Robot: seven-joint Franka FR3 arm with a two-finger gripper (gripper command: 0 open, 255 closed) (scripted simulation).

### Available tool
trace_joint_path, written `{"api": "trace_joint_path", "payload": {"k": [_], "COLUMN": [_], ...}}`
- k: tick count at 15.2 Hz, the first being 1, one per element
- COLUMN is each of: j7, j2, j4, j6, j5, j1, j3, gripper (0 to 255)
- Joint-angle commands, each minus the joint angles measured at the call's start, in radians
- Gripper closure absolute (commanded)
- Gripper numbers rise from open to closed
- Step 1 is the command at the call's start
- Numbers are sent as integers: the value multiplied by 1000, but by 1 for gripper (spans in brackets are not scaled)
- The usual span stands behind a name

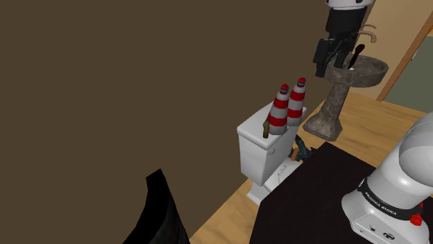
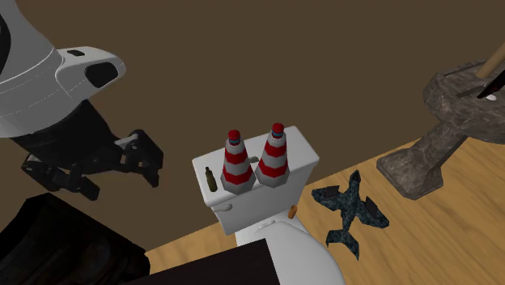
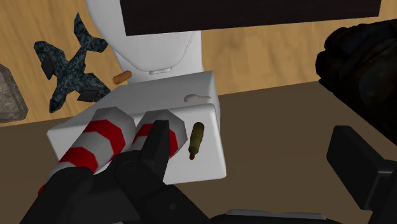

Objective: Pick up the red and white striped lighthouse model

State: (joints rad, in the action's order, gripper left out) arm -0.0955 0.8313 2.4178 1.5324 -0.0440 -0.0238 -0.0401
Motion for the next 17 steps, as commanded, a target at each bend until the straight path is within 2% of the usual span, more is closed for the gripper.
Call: {"api": "trace_joint_path", "payload": {"k": [1,10,17], "j7": [0,137,252], "j2": [0,-217,-437], "j4": [0,-32,-126], "j6": [0,203,335], "j5": [0,-66,-58], "j1": [0,-66,-94], "j3": [0,174,301], "gripper": [0,0,0]}}
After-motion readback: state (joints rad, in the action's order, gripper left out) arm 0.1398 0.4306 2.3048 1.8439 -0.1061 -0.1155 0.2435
